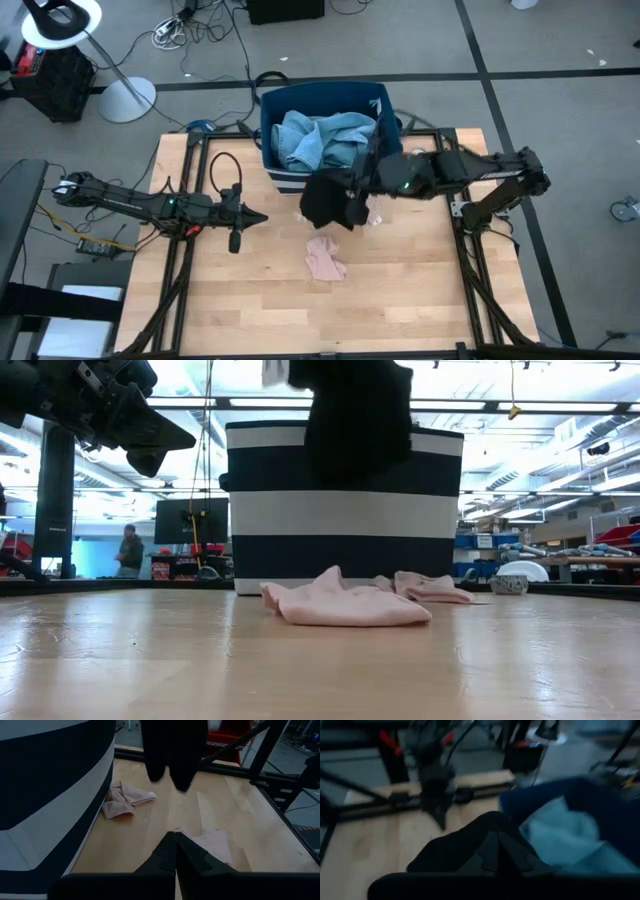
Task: Sort clothes
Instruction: Put the black underwear into the blue organizer bin
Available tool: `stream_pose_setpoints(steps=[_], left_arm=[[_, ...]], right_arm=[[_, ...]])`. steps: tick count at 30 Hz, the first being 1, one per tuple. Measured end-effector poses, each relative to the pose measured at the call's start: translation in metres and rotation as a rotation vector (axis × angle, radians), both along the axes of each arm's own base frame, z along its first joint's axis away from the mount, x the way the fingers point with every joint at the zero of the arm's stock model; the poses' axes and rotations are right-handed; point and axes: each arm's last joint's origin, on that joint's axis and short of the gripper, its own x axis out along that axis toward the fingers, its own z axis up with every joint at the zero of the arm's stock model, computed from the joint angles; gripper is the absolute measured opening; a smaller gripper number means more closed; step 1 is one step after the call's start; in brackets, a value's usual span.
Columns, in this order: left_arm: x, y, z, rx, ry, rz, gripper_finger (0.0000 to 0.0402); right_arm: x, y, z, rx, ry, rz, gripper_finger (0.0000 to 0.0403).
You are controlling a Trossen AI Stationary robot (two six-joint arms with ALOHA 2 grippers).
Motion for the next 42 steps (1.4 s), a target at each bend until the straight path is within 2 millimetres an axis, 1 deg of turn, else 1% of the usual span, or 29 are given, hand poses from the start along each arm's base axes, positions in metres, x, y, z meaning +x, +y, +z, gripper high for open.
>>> stream_pose_setpoints(steps=[4,8,13,16,24,28,31,33,37,40,42], left_arm=[[0.000,0.000,0.000,0.000,0.000,0.000,0.0006],[0.000,0.000,0.000,0.000,0.000,0.000,0.0006],[0.000,0.000,0.000,0.000,0.000,0.001,0.0006],[0.000,0.000,0.000,0.000,0.000,0.000,0.0006],[0.000,0.000,0.000,0.000,0.000,0.000,0.0006],[0.000,0.000,0.000,0.000,0.000,0.000,0.0006],[0.000,0.000,0.000,0.000,0.000,0.001,0.0006],[0.000,0.000,0.000,0.000,0.000,0.001,0.0006],[0.000,0.000,0.000,0.000,0.000,0.001,0.0006],[0.000,0.000,0.000,0.000,-0.002,0.001,0.0006],[0.000,0.000,0.000,0.001,-0.001,0.000,0.0006]], right_arm=[[-0.005,-0.016,0.028,-0.067,-0.063,-0.051,0.0000],[-0.013,-0.036,0.053,-0.112,-0.132,-0.104,0.0000],[-0.022,-0.065,0.072,-0.141,-0.187,-0.198,0.0000],[-0.024,-0.082,0.074,-0.160,-0.194,-0.255,0.0000],[-0.031,-0.126,0.069,-0.171,-0.160,-0.398,0.0001],[-0.036,-0.142,0.068,-0.117,-0.177,-0.426,0.0001],[-0.037,-0.150,0.061,-0.053,-0.144,-0.420,0.0002],[-0.034,-0.155,0.052,-0.015,-0.111,-0.420,0.0003],[-0.021,-0.165,0.019,0.071,0.012,-0.417,0.0004],[-0.011,-0.170,-0.010,0.137,0.083,-0.390,0.0006],[-0.004,-0.174,-0.033,0.162,0.143,-0.384,0.0009]])
